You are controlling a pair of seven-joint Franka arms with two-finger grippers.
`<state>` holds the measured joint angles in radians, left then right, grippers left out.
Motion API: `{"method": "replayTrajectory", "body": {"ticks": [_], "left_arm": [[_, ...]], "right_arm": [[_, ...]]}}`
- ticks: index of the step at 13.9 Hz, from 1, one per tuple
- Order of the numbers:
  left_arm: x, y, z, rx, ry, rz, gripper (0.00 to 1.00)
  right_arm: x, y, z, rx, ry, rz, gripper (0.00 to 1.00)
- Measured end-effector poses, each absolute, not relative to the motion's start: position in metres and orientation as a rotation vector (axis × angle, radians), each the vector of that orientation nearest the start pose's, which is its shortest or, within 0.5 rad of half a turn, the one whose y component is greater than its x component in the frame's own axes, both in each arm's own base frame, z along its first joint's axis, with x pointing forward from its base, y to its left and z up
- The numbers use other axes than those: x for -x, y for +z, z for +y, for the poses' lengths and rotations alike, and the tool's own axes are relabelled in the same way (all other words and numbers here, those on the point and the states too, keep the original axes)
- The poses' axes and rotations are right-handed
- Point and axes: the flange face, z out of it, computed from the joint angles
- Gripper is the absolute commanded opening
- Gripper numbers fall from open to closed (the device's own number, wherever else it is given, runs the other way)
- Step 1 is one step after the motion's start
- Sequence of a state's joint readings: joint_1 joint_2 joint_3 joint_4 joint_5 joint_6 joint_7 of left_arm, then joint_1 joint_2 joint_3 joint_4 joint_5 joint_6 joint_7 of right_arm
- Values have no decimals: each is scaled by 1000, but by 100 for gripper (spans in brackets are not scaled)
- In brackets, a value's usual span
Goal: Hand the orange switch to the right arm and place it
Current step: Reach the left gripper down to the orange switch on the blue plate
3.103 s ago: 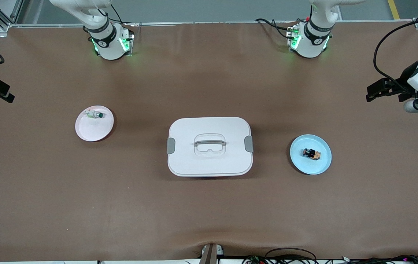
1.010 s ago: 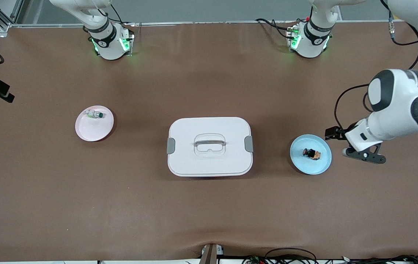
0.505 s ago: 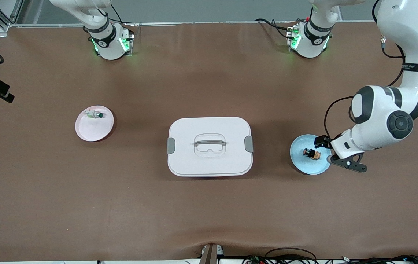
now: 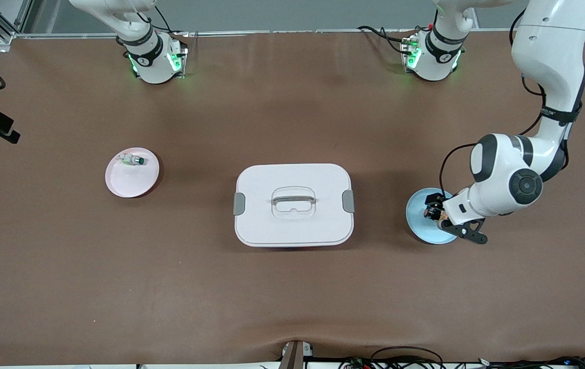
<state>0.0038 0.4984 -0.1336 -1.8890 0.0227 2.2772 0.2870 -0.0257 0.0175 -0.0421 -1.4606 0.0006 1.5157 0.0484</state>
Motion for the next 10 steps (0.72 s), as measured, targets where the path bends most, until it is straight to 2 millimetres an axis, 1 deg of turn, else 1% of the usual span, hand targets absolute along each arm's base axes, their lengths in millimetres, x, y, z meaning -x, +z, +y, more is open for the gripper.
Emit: {"method": "replayTrajectory", "body": {"ticks": [2, 5, 10], "left_arm": [[-615, 221, -73, 3092, 199, 695, 100], [-612, 205, -73, 3091, 229, 700, 100], [-613, 188, -78, 3101, 204, 676, 100]], "right_arm": [[-553, 662, -37, 3136, -59, 182, 100], [-553, 662, -37, 3136, -59, 182, 100], [-554, 662, -36, 3136, -60, 179, 100]]}}
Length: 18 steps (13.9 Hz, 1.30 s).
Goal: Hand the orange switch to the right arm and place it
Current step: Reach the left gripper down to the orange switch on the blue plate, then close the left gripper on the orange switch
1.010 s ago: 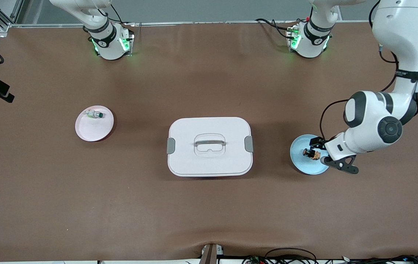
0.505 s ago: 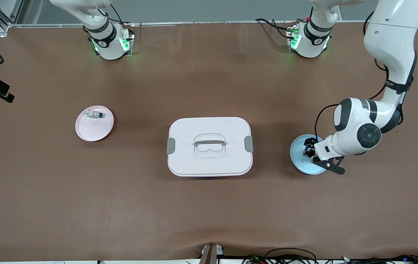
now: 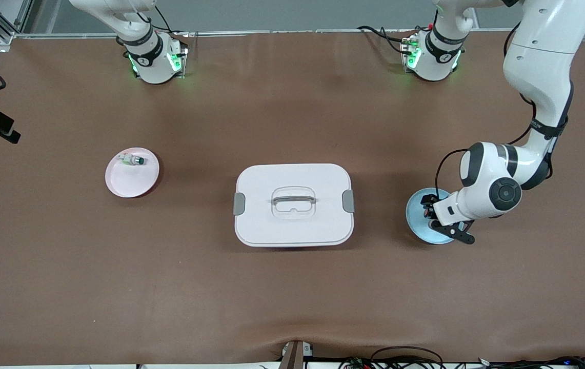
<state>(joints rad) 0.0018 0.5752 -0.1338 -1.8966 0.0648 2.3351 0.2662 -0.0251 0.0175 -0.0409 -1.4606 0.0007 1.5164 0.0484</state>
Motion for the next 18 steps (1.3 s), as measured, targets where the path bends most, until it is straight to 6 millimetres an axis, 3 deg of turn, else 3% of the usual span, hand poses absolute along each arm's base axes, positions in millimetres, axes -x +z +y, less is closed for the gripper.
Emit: {"method": "replayTrajectory", "body": {"ticks": [5, 8, 10, 15, 18], "left_arm": [[-613, 171, -79, 3116, 186, 625, 100], [-614, 172, -81, 3118, 168, 617, 44], [-616, 175, -80, 3120, 155, 604, 30], [-617, 176, -80, 3132, 152, 528, 20], [-620, 190, -87, 3155, 140, 353, 20]], "right_arm": [[-554, 662, -35, 3136, -61, 176, 100], [-554, 662, -35, 3136, -61, 176, 100], [-554, 662, -35, 3137, -63, 177, 100], [-554, 662, -35, 3137, -69, 177, 100], [-554, 662, -35, 3137, -70, 176, 100]]}}
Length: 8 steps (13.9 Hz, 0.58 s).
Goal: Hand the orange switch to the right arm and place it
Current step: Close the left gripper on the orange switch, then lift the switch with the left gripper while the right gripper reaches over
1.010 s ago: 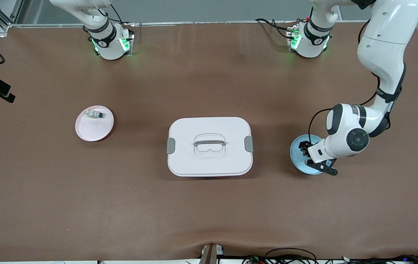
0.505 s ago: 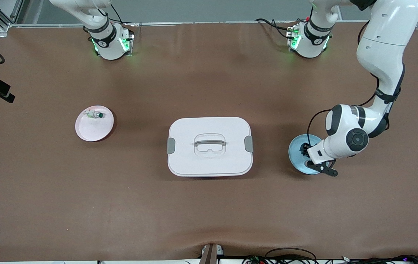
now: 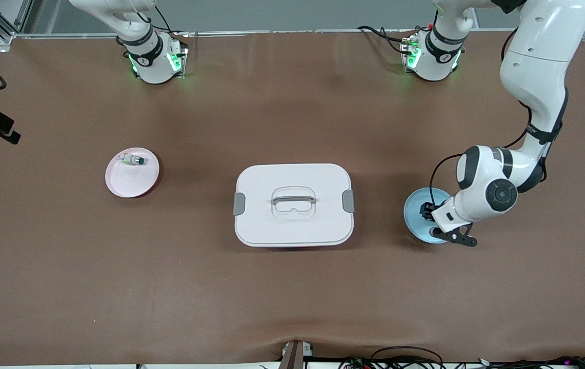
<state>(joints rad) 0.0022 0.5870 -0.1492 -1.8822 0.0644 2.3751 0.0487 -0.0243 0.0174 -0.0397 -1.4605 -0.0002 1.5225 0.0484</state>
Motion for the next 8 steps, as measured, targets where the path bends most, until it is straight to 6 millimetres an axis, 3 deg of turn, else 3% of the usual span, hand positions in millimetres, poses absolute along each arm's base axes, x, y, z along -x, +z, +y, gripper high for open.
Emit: {"method": "replayTrajectory", "body": {"ticks": [4, 8], "left_arm": [[-620, 247, -122, 3192, 137, 90, 23], [-617, 315, -133, 3232, 243, -327, 22]], "right_arm": [[-554, 662, -35, 3137, -70, 177, 100], [-551, 661, -38, 3136, -32, 184, 100]]}}
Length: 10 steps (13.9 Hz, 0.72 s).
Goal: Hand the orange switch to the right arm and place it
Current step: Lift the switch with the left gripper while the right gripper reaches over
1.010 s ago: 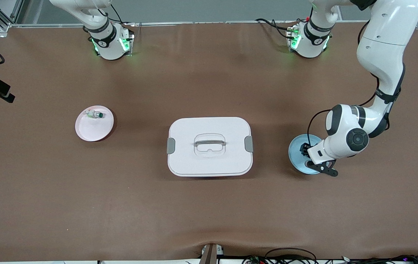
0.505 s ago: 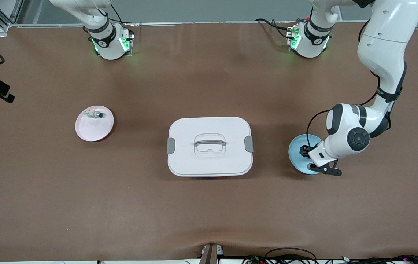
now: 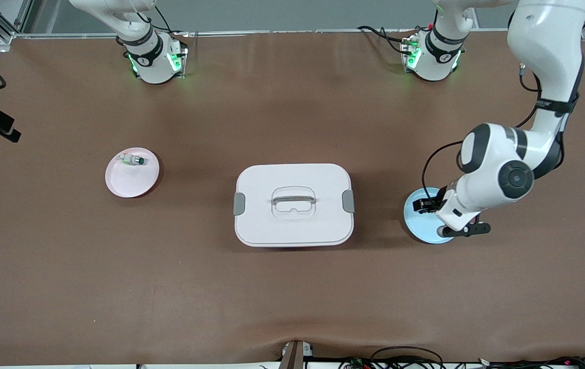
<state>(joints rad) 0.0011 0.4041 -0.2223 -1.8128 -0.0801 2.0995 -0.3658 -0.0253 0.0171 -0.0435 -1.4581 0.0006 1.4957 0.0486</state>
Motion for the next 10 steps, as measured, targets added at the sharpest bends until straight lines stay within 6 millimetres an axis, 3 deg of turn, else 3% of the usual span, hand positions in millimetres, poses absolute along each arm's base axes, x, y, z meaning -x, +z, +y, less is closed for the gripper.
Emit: {"method": "replayTrajectory", "body": {"ticks": [5, 8, 10], "left_arm": [[-610, 406, -163, 3215, 361, -955, 21], [-603, 445, -178, 3168, 409, -1310, 21], [-599, 472, -202, 3097, 460, -1548, 20]], "right_arm": [[-552, 662, -17, 3129, -30, 128, 100], [-552, 664, -3, 3086, -34, 114, 100], [-552, 665, 4, 3027, -33, 111, 100]]}}
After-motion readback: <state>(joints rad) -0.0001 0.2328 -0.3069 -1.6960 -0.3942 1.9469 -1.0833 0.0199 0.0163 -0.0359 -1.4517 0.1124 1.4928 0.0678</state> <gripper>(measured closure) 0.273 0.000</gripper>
